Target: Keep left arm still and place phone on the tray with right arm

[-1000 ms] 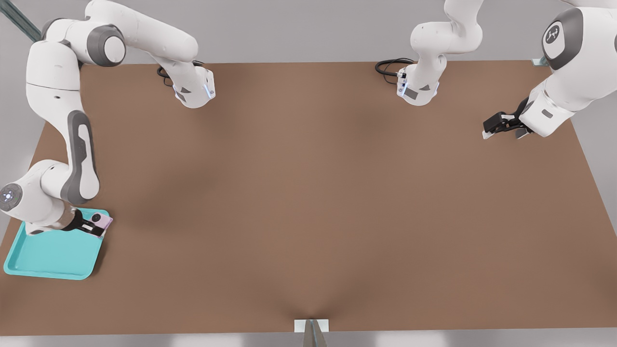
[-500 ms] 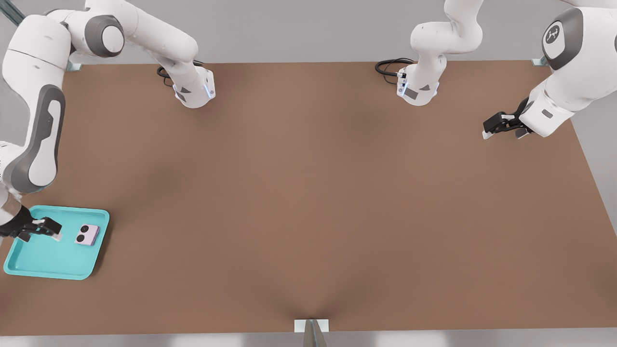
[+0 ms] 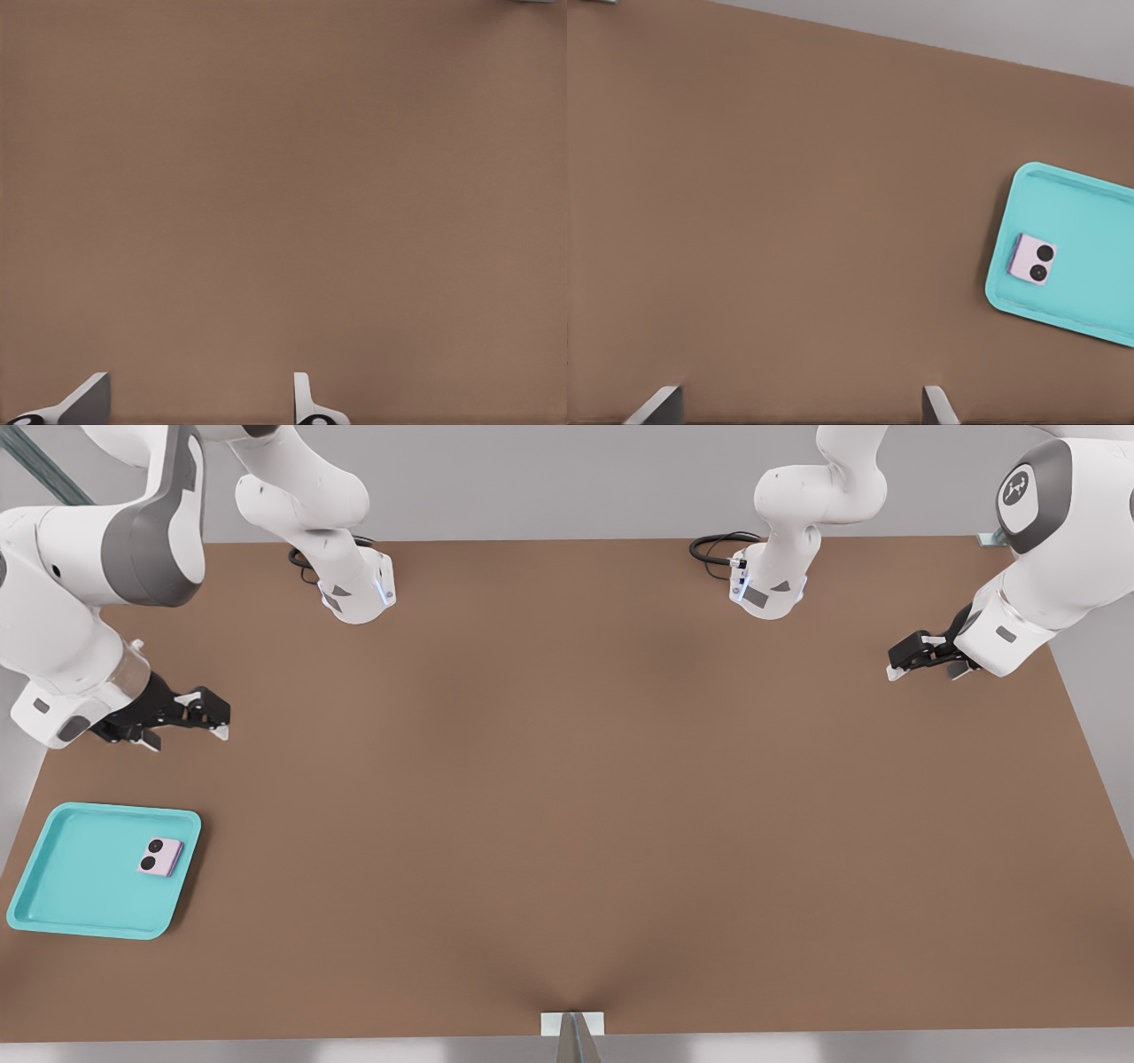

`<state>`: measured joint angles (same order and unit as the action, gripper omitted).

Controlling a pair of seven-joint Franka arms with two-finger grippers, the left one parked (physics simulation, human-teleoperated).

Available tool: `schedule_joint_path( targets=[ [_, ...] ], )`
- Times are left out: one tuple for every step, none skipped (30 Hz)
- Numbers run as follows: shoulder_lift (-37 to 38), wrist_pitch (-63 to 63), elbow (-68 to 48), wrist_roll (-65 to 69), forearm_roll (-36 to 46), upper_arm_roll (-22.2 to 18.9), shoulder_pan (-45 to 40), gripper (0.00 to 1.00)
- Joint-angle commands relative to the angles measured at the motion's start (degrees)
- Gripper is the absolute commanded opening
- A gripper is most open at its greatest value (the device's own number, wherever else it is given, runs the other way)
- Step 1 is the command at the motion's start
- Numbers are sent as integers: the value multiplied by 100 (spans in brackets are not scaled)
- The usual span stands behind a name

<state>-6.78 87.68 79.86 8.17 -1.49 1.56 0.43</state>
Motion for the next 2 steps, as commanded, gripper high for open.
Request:
schedule_joint_path(
  targets=[
    [1,-225,21,-1046,44,-24,-8,100],
    [-69,-251,-6,-1019,35,-24,-8,100]
  ],
)
